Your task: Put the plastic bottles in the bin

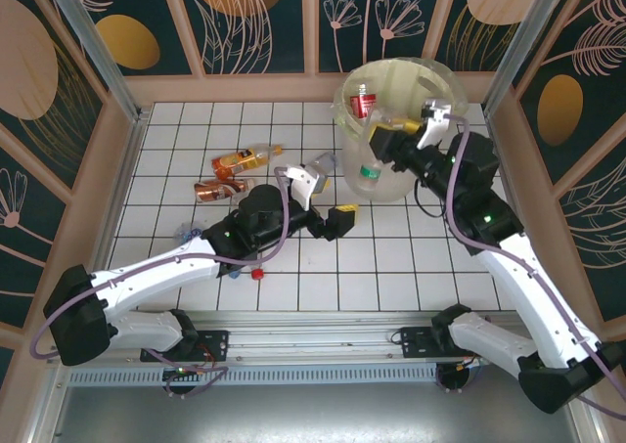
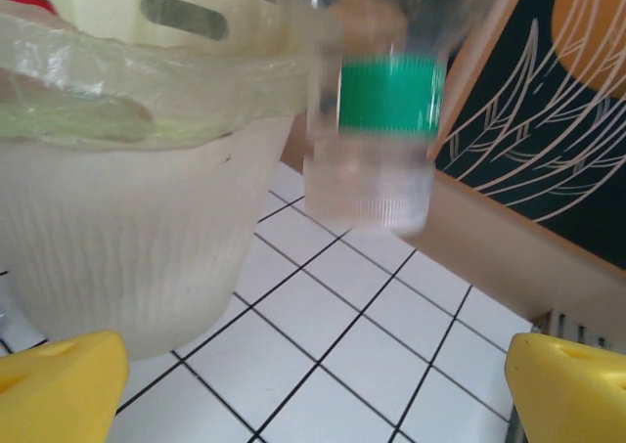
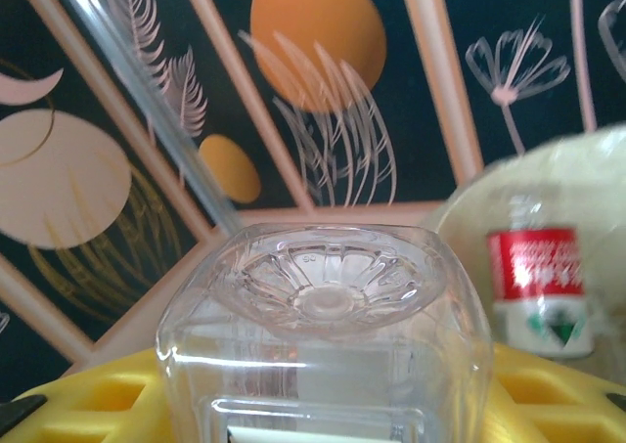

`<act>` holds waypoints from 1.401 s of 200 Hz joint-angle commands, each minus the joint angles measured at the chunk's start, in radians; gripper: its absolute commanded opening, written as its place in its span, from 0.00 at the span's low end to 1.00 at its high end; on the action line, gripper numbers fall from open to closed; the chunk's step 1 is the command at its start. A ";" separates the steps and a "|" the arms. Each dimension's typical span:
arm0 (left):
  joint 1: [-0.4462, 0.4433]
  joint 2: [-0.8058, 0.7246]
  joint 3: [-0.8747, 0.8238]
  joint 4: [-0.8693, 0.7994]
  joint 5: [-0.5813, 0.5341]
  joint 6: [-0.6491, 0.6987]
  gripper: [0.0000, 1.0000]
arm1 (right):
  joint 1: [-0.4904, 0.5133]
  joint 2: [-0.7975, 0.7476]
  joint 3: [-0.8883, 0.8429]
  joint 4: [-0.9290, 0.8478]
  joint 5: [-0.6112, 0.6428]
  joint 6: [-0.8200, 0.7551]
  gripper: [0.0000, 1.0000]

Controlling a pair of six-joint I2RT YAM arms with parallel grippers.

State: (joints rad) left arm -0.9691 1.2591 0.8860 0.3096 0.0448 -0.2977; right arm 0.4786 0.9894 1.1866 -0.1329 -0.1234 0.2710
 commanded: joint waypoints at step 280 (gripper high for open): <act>-0.002 -0.026 -0.035 -0.133 -0.172 0.098 0.99 | -0.294 0.850 0.598 0.168 0.281 0.232 0.52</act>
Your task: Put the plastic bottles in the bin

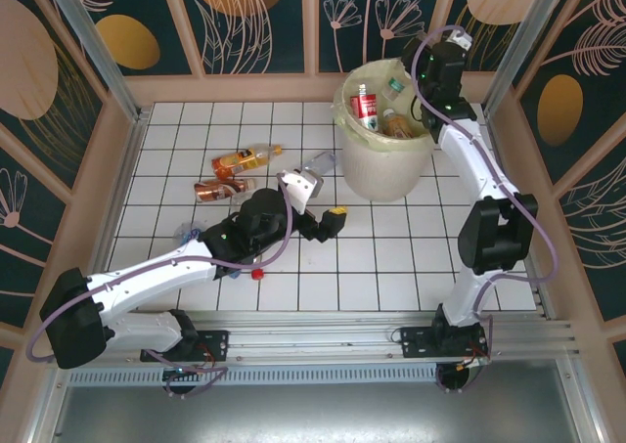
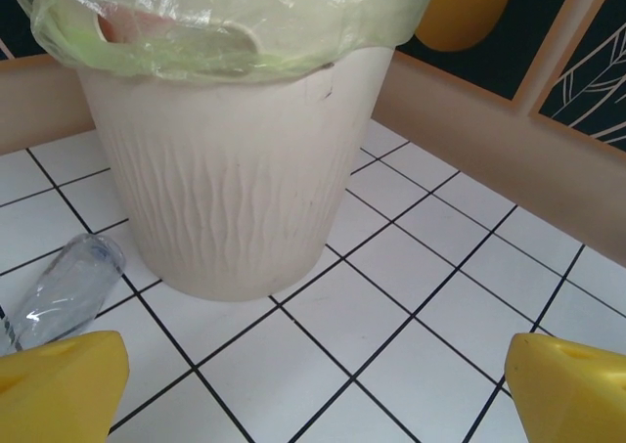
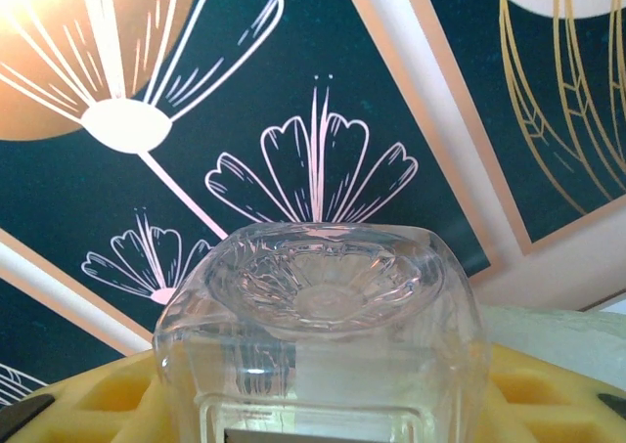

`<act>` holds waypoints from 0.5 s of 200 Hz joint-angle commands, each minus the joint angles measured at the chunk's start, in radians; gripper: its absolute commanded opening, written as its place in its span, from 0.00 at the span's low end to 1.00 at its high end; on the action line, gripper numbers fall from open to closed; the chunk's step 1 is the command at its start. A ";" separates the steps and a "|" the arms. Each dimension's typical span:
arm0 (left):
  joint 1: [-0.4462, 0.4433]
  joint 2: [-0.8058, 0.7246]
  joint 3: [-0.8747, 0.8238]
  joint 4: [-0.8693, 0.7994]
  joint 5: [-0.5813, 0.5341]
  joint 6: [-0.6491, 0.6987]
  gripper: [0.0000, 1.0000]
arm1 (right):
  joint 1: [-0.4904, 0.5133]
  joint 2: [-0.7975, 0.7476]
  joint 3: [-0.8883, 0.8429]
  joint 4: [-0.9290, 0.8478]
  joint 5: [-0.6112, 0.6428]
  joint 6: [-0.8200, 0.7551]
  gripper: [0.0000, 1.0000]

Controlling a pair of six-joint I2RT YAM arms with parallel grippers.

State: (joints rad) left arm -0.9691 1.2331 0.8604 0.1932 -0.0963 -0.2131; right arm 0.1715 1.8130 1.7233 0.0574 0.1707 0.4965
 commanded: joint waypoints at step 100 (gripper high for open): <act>-0.002 0.011 -0.013 -0.020 -0.042 0.016 0.99 | 0.066 0.109 0.166 -0.180 -0.087 -0.058 0.56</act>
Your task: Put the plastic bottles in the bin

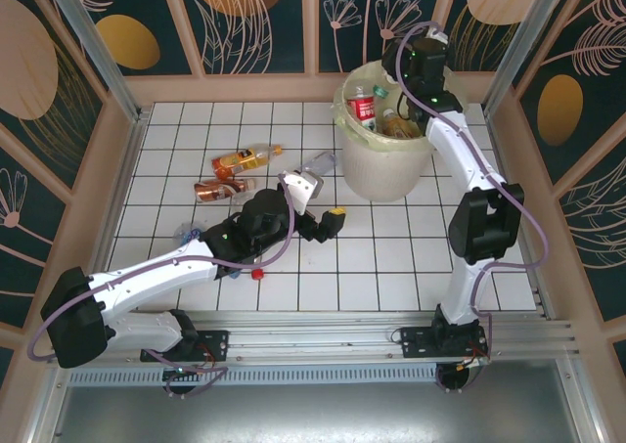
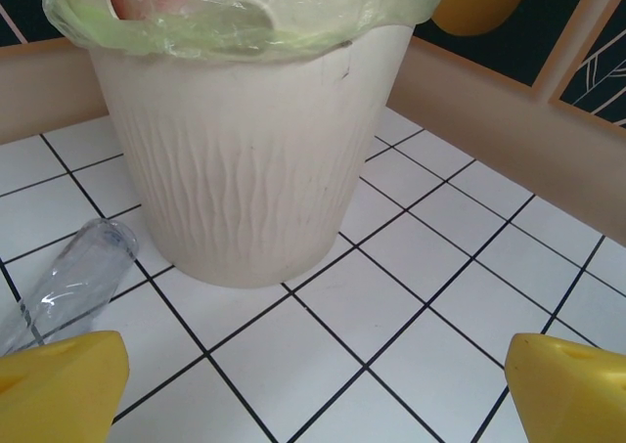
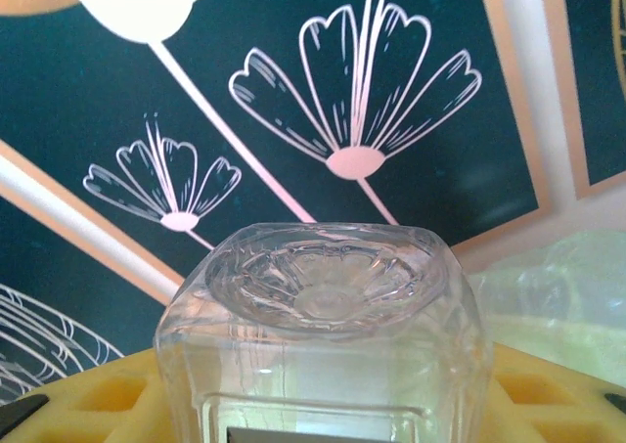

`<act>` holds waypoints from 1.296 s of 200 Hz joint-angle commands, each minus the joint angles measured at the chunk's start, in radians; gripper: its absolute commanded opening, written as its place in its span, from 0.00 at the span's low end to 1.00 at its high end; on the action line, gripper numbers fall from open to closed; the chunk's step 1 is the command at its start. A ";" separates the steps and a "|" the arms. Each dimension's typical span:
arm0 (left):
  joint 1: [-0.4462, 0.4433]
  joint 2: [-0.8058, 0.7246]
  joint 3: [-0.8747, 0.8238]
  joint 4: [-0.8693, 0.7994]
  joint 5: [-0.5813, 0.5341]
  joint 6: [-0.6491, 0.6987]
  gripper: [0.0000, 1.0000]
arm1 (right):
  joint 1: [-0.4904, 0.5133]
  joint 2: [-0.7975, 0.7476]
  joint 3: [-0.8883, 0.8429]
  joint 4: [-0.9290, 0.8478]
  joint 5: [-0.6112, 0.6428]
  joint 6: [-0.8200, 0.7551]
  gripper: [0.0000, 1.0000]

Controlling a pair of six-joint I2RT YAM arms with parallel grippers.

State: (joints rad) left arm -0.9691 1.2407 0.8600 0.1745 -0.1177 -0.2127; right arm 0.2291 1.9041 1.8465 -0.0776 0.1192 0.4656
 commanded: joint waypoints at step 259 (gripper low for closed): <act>0.168 0.087 0.042 -0.144 0.133 0.146 0.99 | -0.007 -0.472 -0.384 -0.044 -0.191 -0.284 0.80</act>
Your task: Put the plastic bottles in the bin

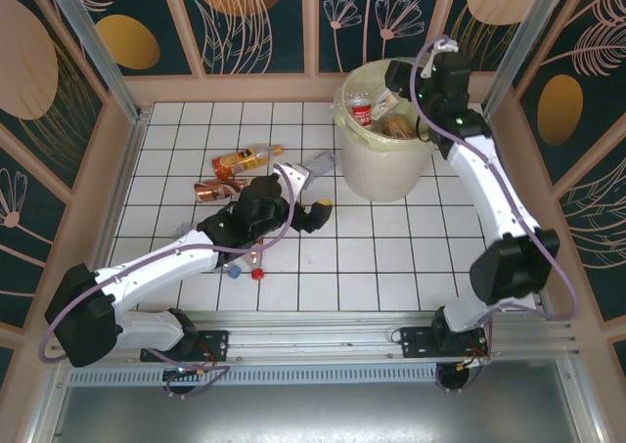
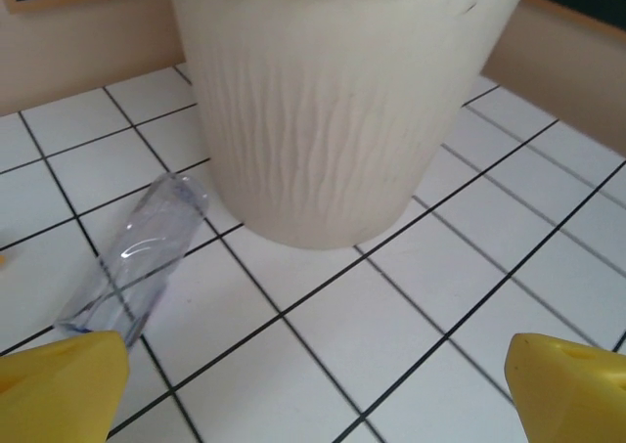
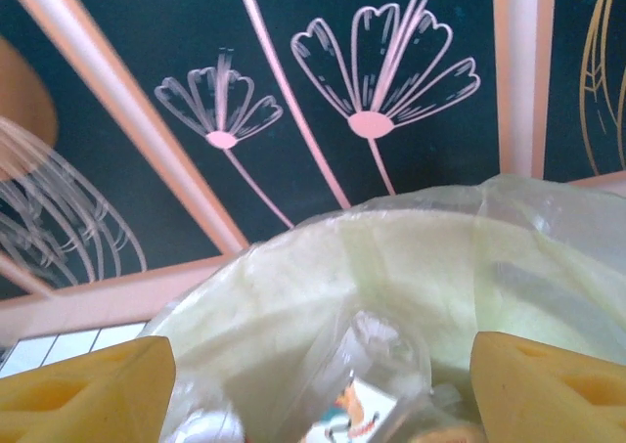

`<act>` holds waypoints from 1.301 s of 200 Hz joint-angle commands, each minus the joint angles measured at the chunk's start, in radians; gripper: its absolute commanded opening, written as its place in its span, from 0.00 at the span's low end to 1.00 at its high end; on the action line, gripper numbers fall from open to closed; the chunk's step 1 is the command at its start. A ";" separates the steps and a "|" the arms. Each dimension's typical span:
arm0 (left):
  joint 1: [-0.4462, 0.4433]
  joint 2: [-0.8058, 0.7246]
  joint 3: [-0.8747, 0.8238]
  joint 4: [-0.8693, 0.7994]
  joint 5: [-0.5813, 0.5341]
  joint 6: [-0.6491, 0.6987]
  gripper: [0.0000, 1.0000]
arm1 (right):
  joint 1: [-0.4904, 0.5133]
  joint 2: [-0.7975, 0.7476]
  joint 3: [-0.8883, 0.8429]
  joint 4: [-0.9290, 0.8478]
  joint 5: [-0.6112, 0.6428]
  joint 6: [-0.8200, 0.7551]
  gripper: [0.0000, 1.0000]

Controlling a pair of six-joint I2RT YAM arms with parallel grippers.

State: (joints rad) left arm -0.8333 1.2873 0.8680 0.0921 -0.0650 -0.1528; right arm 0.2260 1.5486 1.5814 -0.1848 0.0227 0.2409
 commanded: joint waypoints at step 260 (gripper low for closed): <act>0.319 0.881 0.775 -0.532 0.141 0.313 0.92 | 0.019 -0.866 -0.889 -0.063 -0.620 0.103 0.99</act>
State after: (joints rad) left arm -0.5182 2.1201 1.5879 -0.3794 0.0502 0.1291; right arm 0.2379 0.6777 0.7052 -0.2745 -0.6075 0.3229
